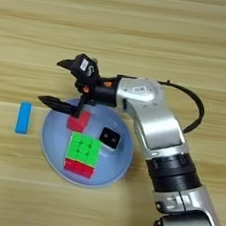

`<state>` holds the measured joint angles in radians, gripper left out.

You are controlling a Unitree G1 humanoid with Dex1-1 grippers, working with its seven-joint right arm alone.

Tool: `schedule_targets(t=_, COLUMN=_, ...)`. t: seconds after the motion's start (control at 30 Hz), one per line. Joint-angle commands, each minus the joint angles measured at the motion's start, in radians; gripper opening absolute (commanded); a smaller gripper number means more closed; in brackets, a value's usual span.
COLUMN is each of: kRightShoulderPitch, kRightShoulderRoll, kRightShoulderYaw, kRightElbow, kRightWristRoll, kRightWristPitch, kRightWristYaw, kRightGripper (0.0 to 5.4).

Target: Move the objects on the table

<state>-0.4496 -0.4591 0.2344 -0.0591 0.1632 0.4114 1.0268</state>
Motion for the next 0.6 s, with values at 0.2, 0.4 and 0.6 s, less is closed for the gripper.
schedule_targets(t=0.2, kRightShoulderPitch=-0.164, kRightShoulderRoll=0.059, kRightShoulderYaw=0.071, kRightElbow=-0.025, kRightWristRoll=-0.079, kRightWristPitch=0.153, kRightWristYaw=-0.106, kRightGripper=5.38)
schedule_targets(t=0.4, kRightShoulderPitch=-0.144, kRightShoulderRoll=0.144, kRightShoulderYaw=0.141, kRightElbow=-0.081, kRightWristRoll=-0.125, kRightWristPitch=0.266, kRightWristYaw=-0.199, kRightGripper=5.38)
schedule_targets(t=0.6, kRightShoulderPitch=-0.12, kRightShoulderRoll=0.154, kRightShoulderYaw=0.2, kRightElbow=-0.068, kRightWristRoll=-0.148, kRightWristPitch=0.295, kRightWristYaw=-0.203, kRightGripper=5.38)
